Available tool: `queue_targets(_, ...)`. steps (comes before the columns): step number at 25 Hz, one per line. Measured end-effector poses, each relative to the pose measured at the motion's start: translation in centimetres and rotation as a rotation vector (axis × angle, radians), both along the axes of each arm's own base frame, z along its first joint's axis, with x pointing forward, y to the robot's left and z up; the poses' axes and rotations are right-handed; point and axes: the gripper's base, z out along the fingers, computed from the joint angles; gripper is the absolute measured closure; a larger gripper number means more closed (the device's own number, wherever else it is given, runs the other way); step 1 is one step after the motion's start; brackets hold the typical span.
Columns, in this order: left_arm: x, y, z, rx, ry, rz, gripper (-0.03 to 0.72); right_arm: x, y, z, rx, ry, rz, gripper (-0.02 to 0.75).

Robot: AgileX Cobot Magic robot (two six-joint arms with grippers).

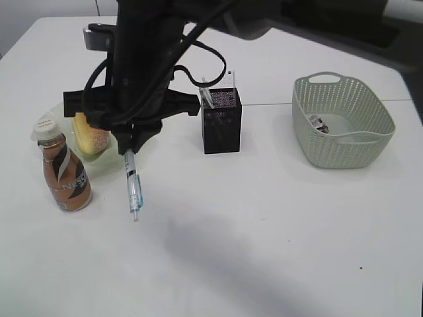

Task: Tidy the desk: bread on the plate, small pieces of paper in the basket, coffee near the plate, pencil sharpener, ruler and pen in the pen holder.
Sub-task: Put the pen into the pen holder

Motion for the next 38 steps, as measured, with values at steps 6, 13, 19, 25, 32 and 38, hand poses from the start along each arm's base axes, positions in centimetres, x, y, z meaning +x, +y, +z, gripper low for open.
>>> queue_targets(6, 0.2, -0.8, 0.4, -0.09, -0.032, -0.018, 0.381, -0.8, -0.2, 2.2, 0.056, -0.002, 0.017, 0.657)
queue_targets(13, 0.4, -0.9, 0.5, -0.099, -0.08, -0.062, 0.381, -1.7, 0.3, 2.9, 0.146, 0.068, 0.037, 0.657)
queue_targets(19, 0.5, -0.9, 0.5, -0.089, -0.108, -0.115, 0.381, -1.8, 0.4, 3.3, 0.234, 0.143, 0.03, 0.657)
queue_targets(25, 0.5, -0.9, 0.5, -0.078, -0.128, -0.162, 0.381, 0.5, -2.2, 4.5, 0.374, 0.219, -0.057, 0.657)
queue_targets(32, 0.7, -1.0, 0.6, -0.054, -0.2, -0.264, 0.381, 3.2, -6.0, 7.0, 0.632, 0.336, -0.154, 0.657)
queue_targets(38, 2.3, -1.1, 1.2, -0.017, -0.43, -0.328, 0.381, 3.0, -5.7, 9.1, 0.883, 0.477, -0.122, 0.657)
